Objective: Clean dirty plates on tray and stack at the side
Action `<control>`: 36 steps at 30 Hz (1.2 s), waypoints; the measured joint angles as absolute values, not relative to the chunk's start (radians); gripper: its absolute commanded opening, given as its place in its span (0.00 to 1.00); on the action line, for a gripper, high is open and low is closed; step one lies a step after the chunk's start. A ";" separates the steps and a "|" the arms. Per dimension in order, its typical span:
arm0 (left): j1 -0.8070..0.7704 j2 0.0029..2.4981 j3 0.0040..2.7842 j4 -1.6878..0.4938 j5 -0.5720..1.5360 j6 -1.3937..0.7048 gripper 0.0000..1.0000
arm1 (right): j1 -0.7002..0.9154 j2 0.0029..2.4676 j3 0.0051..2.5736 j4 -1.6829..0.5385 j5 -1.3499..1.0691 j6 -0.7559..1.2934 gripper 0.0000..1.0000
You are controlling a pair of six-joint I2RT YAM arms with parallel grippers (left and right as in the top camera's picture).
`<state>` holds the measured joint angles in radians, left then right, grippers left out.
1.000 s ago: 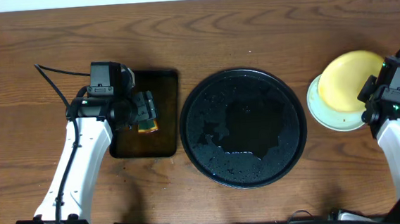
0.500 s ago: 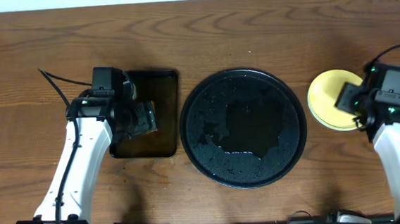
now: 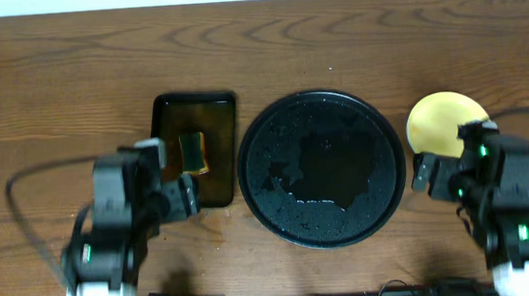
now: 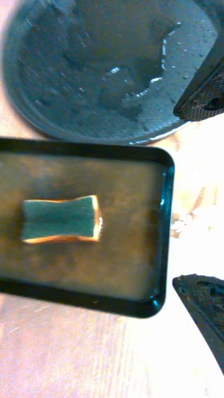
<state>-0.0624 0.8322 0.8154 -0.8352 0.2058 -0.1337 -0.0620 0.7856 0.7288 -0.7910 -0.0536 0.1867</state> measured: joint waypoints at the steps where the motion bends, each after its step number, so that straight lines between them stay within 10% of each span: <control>1: -0.062 0.764 0.786 -0.831 0.204 -0.134 0.79 | -0.055 0.712 0.702 -0.788 -0.055 0.189 0.99; 26: -0.062 0.371 0.731 -0.833 0.203 -0.137 0.79 | -0.053 0.518 0.658 -0.974 0.006 0.207 0.99; 36: -0.062 0.371 0.729 -0.834 0.203 -0.137 0.79 | 0.037 0.193 0.471 -0.532 0.023 0.123 0.99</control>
